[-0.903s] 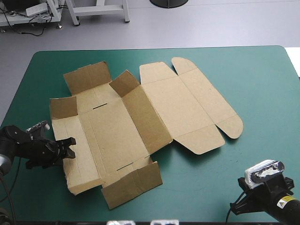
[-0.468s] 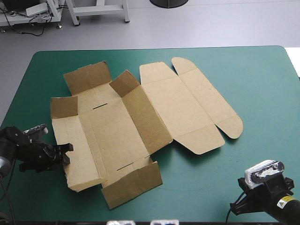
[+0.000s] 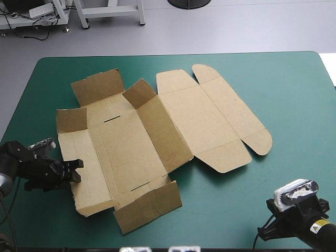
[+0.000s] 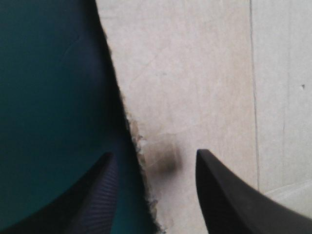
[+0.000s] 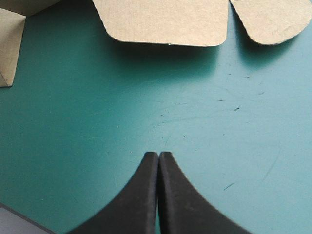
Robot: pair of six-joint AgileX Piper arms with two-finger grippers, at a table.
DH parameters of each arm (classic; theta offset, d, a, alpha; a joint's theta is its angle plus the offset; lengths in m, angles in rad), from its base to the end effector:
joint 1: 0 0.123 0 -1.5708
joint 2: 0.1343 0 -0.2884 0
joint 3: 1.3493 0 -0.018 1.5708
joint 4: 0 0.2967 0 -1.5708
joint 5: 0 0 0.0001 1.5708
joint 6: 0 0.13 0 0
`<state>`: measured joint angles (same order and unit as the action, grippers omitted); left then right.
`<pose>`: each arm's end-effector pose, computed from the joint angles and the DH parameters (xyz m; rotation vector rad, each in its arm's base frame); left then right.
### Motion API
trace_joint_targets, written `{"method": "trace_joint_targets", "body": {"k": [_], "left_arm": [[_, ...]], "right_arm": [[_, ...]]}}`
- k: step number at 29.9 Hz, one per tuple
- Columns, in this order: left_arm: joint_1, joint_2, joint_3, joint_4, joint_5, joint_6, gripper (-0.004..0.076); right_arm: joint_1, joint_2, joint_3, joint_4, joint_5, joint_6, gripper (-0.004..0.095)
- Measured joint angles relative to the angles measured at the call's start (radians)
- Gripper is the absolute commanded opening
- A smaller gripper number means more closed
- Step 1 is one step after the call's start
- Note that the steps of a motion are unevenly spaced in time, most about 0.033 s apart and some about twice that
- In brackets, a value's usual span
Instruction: Fold the box
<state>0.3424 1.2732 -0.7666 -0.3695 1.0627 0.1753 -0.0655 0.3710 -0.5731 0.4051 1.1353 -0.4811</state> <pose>0.2455 0.0439 0.1807 -0.4888 2.8993 -0.4406 0.1131 0.0392 0.2763 -0.4440 2.2871 0.2529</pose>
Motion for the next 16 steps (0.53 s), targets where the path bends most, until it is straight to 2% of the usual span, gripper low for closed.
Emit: {"method": "trace_joint_targets", "body": {"k": [10,16], "left_arm": [[0.000,0.019,0.001,-0.032,-0.011,0.012,0.0362],[0.000,0.077,0.002,-0.176,-0.026,0.104,0.0362]], "right_arm": [[0.000,0.000,0.000,0.000,0.000,0.000,-0.0020],[0.000,0.000,0.000,0.000,0.000,0.000,-0.0020]]}}
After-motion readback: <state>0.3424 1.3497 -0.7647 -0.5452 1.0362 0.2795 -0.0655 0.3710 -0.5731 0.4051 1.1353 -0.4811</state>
